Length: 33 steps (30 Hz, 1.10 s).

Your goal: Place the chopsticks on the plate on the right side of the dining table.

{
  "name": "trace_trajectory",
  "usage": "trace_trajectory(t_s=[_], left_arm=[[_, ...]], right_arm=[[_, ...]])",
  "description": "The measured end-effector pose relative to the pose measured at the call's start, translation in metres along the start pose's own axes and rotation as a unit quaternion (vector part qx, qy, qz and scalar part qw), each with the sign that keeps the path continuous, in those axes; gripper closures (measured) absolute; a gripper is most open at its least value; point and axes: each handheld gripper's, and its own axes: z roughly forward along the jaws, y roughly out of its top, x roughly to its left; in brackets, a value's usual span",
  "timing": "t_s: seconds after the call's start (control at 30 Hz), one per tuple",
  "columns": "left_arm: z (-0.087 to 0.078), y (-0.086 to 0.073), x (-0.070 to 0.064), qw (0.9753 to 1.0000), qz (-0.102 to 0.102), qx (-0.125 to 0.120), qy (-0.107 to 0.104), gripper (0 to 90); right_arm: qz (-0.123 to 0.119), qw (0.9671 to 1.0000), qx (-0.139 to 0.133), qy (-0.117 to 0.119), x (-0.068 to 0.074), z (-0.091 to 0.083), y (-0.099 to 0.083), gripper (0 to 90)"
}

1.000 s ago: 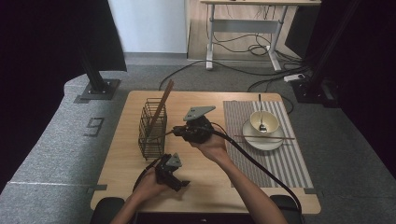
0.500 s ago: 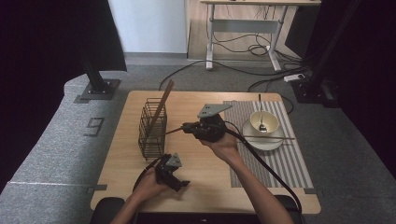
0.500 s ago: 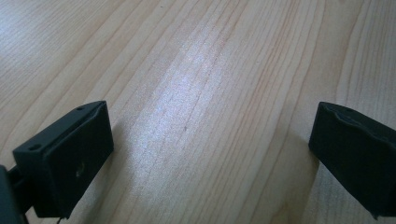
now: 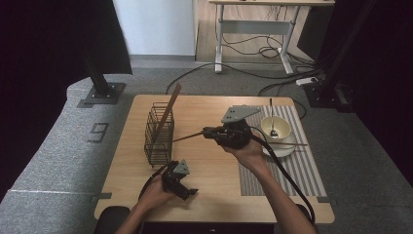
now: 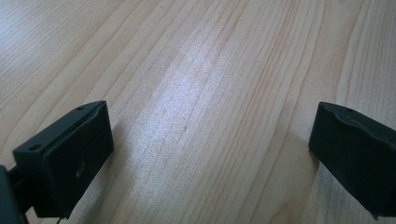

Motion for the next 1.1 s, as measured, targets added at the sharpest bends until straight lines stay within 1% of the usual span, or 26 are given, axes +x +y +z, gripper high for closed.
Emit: trace_trajectory(t_s=[0.27,0.53,0.87,1.1], left_arm=[[-0.001,-0.001,0.001,1.0000,-0.003,0.000,0.002,0.0],[-0.003,-0.002,0.003,1.0000,-0.005,0.000,0.007,0.0],[-0.011,-0.001,0.005,0.9996,-0.010,-0.024,0.013,0.0],[-0.017,0.001,0.005,0.9990,-0.010,-0.039,0.019,0.0]], right_arm=[[0.001,0.9999,0.004,-0.015,-0.003,-0.017,-0.007,82.5],[0.000,0.9997,0.012,-0.023,-0.002,-0.029,-0.018,82.5],[0.005,0.9994,0.017,-0.030,-0.002,-0.042,-0.035,82.5],[0.010,0.9993,0.023,-0.027,0.000,-0.046,-0.048,82.5]])
